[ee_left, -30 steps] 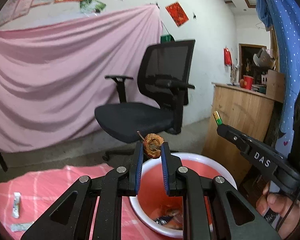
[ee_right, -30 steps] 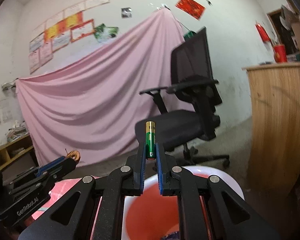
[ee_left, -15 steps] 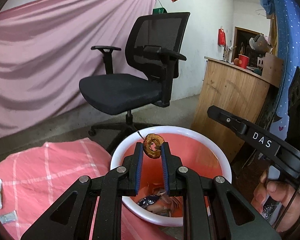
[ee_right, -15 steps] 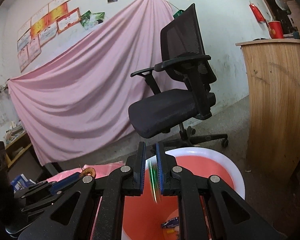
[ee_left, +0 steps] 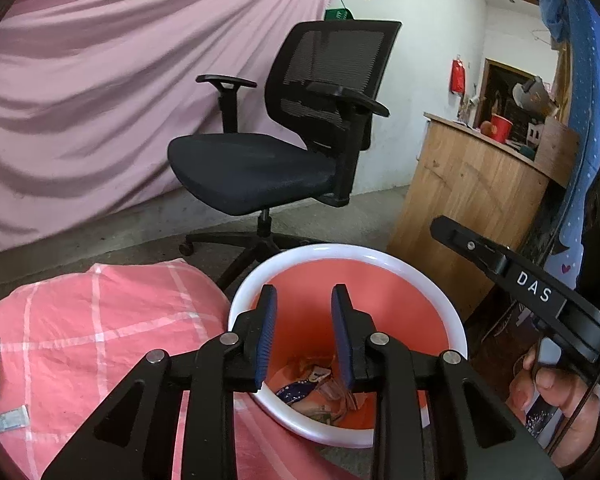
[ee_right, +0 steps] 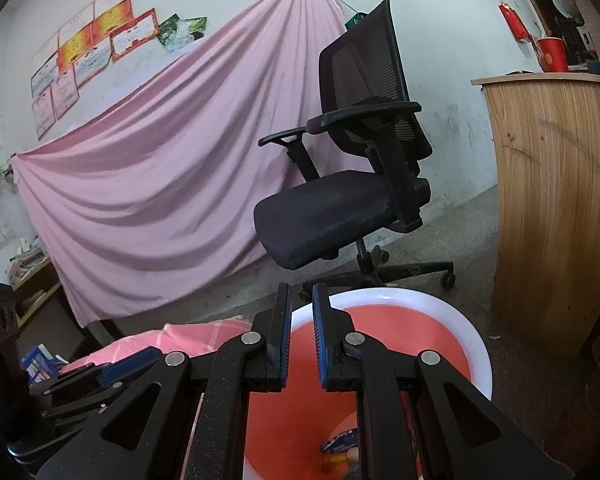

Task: Collect trash
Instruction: 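Move both grippers back over the white tube and sachet on the table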

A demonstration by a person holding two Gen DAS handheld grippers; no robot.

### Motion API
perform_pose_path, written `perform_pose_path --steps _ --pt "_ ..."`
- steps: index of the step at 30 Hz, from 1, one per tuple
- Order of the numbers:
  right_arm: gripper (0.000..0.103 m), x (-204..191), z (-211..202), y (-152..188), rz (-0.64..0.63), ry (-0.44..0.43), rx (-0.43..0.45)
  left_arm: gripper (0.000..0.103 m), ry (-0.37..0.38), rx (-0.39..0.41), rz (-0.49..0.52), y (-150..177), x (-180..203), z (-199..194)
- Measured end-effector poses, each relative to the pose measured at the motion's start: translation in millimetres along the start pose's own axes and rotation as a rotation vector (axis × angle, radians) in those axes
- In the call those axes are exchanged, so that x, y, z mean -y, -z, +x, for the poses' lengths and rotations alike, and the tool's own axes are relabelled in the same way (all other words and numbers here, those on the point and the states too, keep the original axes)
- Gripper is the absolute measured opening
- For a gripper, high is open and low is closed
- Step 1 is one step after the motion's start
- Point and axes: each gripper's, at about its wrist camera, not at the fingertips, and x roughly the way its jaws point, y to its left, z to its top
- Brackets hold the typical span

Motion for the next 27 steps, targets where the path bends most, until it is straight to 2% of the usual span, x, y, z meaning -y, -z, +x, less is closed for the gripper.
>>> perform_pose_path --steps 7,10,11,12,15,16,17,18,19,20,22,23,24,25,27 --pt "0.010 -13 -5 -6 -0.031 -0.012 0.037 0.024 -0.057 0.046 -0.046 -6 -17 -20" --pt "0.013 -24 -7 -7 -0.049 -0.019 0.057 0.024 -0.089 0.076 -0.062 -10 -26 -34" --pt "0.019 -29 -7 -7 -0.052 -0.024 0.068 0.024 -0.106 0.091 -0.065 -12 -31 -42" --pt "0.029 -32 -7 -8 -0.053 -0.028 0.073 0.026 -0.118 0.103 -0.067 -12 -34 -47" --pt "0.034 -48 -9 -10 -0.059 -0.052 0.103 0.039 -0.179 0.156 -0.076 -15 -47 -70" --pt "0.035 -53 -9 -10 -0.064 -0.056 0.110 0.040 -0.198 0.175 -0.079 -16 -52 -78" --pt "0.040 -58 -9 -10 -0.070 -0.060 0.117 0.040 -0.216 0.192 -0.082 -16 -57 -86" --pt "0.050 -65 -9 -10 -0.077 -0.071 0.130 0.040 -0.229 0.203 -0.084 -15 -61 -92" --pt "0.054 -70 -10 -9 -0.083 -0.079 0.141 0.043 -0.253 0.221 -0.088 -15 -67 -102" --pt "0.058 -77 -10 -8 -0.094 -0.087 0.153 0.046 -0.275 0.236 -0.093 -15 -73 -110" --pt "0.065 -89 -10 -6 -0.113 -0.101 0.165 0.064 -0.312 0.266 -0.107 -12 -83 -124" --pt "0.076 -95 -10 -4 -0.122 -0.111 0.170 0.068 -0.337 0.291 -0.120 -10 -91 -134" --pt "0.085 -99 -10 -3 -0.126 -0.118 0.175 0.078 -0.349 0.303 -0.125 -7 -95 -140" --pt "0.088 -105 -11 -1 -0.131 -0.134 0.186 0.088 -0.370 0.321 -0.133 -4 -102 -149" --pt "0.097 -117 -12 2 -0.144 -0.154 0.200 0.100 -0.409 0.348 -0.143 4 -112 -160"
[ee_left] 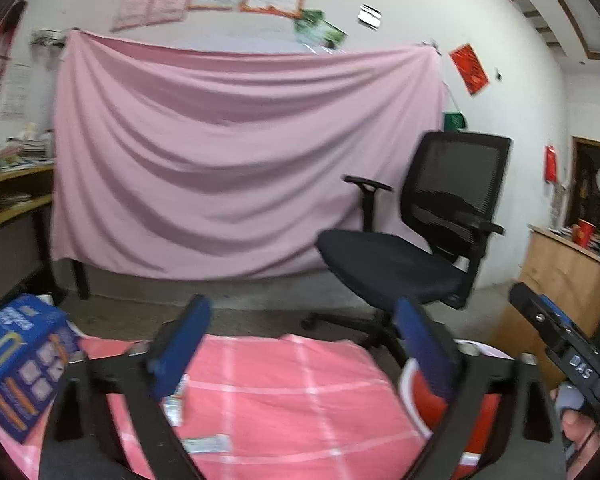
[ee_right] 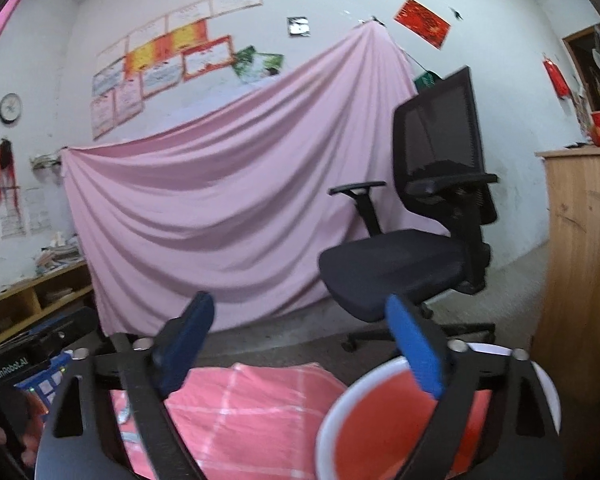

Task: Collect trash
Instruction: 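Move both grippers back over the white tube and sachet on the table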

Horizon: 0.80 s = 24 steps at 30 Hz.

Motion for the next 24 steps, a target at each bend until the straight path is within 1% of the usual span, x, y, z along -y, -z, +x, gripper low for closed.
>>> perform_pose_path --steps 2,4,8,13,16,19,24 --pt "0.103 -11 0 2 -0.019 -0.015 0.016 0.101 -0.025 0.026 -0.010 4 -15 -8" --pt "0.103 -22 1 3 -0.036 -0.032 0.031 0.101 -0.054 0.033 -0.019 10 -28 -14" --pt "0.103 -43 3 9 -0.065 -0.095 0.056 0.101 -0.119 0.039 -0.048 21 -58 -24" --pt "0.103 -70 8 18 -0.120 -0.163 0.052 0.101 -0.188 0.040 -0.056 32 -89 -35" --pt "0.103 -85 15 28 -0.161 -0.188 0.024 0.101 -0.216 0.027 -0.046 41 -102 -40" --pt "0.103 -99 23 37 -0.197 -0.201 -0.018 0.101 -0.241 -0.004 -0.034 49 -116 -40" --pt "0.103 -112 39 51 -0.218 -0.234 -0.107 0.101 -0.261 -0.089 -0.043 64 -135 -35"
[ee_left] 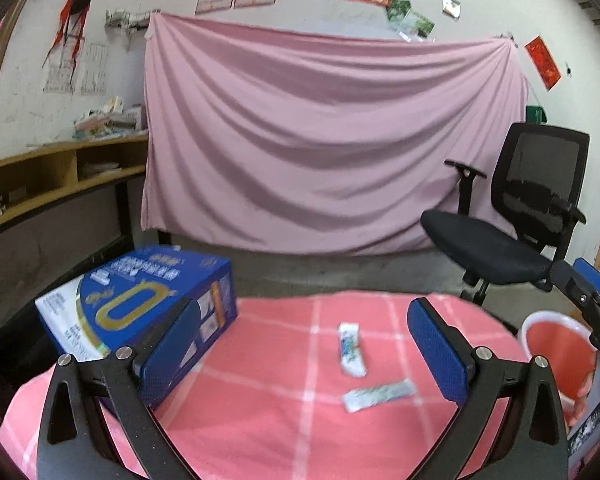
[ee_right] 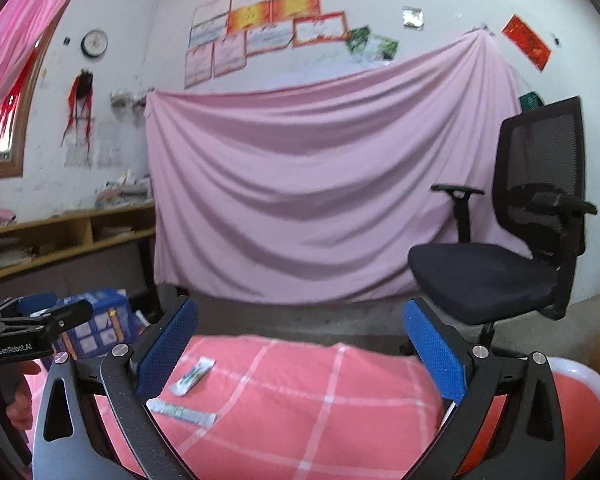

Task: Collect trash
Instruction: 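Move both grippers back over the white tube and sachet on the table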

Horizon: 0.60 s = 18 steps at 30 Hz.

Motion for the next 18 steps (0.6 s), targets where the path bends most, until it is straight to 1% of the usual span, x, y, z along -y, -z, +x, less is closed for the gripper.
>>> perform_pose_path --steps 4,8,9,11,13,14,16,17,18 --pt "0.103 -2 18 8 -0.007 -0.041 -0.103 0.101 -0.025 -0.081 0.024 9 -6 10" --pt "0.103 -4 40 16 -0.008 -0.098 -0.237 0.101 -0.071 -0.174 0.062 21 -8 20" --pt "0.103 -5 49 20 -0.016 -0.116 -0.288 0.101 -0.077 -0.194 0.066 24 -8 23" --pt "0.103 -7 58 25 -0.036 -0.133 -0.348 0.101 -0.090 -0.236 0.057 30 -12 28" --pt "0.102 -12 71 33 -0.074 -0.173 -0.432 0.101 -0.086 -0.271 0.039 34 -17 32" --pt "0.100 -15 72 36 -0.085 -0.186 -0.448 0.101 -0.086 -0.295 0.027 36 -19 35" --pt "0.095 -22 79 42 -0.119 -0.223 -0.495 0.100 -0.080 -0.317 0.010 38 -24 38" --pt "0.091 -26 82 45 -0.135 -0.244 -0.515 0.100 -0.076 -0.327 0.004 40 -25 40" --pt "0.088 -30 86 47 -0.149 -0.266 -0.534 0.097 -0.077 -0.332 0.001 40 -27 39"
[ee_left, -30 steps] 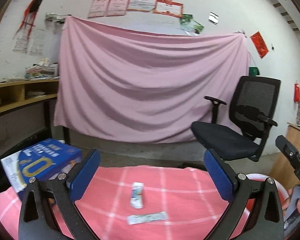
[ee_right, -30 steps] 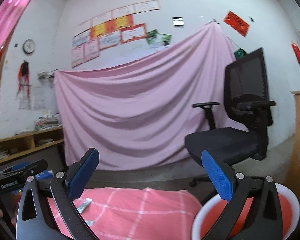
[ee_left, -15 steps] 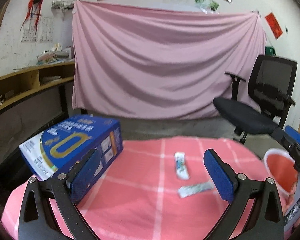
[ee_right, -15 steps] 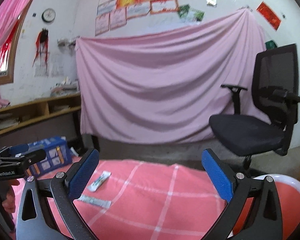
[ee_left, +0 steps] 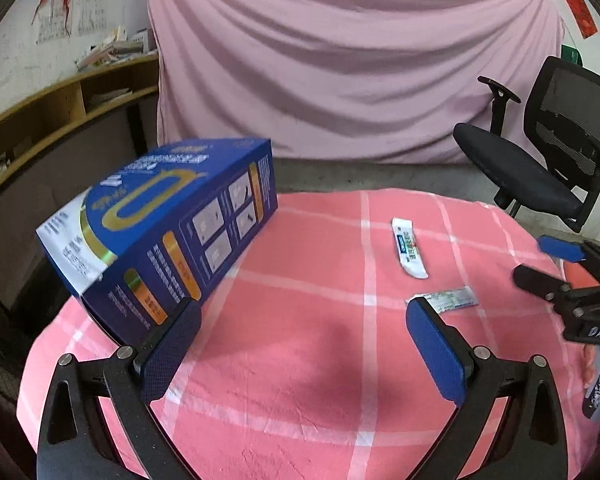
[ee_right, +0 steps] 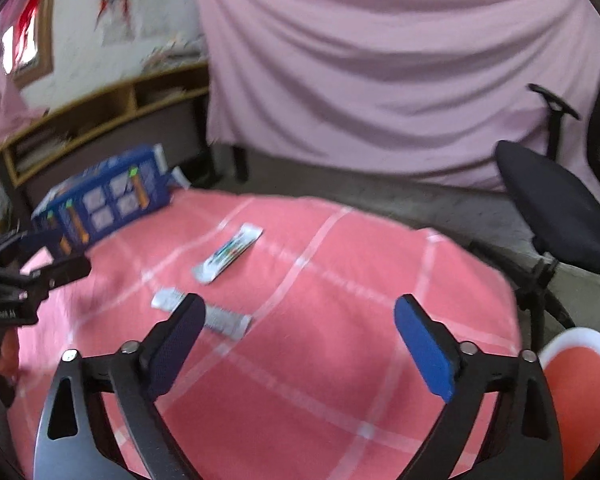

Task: Collect trash
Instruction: 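Move both grippers back over the white tube and sachet on the table, then close the left gripper on the white tube while the right gripper grasps the white DIKANG sachet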

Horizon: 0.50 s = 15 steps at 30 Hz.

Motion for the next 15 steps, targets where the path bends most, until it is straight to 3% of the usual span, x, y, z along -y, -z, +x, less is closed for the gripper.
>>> perform_pose_path --steps 5,9,13,15 --pt "0.075 -23 30 -1 -0.120 -0.127 -0.119 0.082 0.005 -0.043 -0.008 2 -5 6" --pt "0.063 -36 47 -4 -0.170 -0.167 -0.168 0.070 0.008 -0.070 -0.020 1 -8 7" --pt "0.061 -42 55 -8 -0.192 -0.189 -0.175 0.064 0.015 -0.097 -0.031 0 -11 10" --pt "0.046 -44 58 -8 -0.196 -0.215 -0.188 0.063 0.017 -0.106 -0.027 0 -11 11"
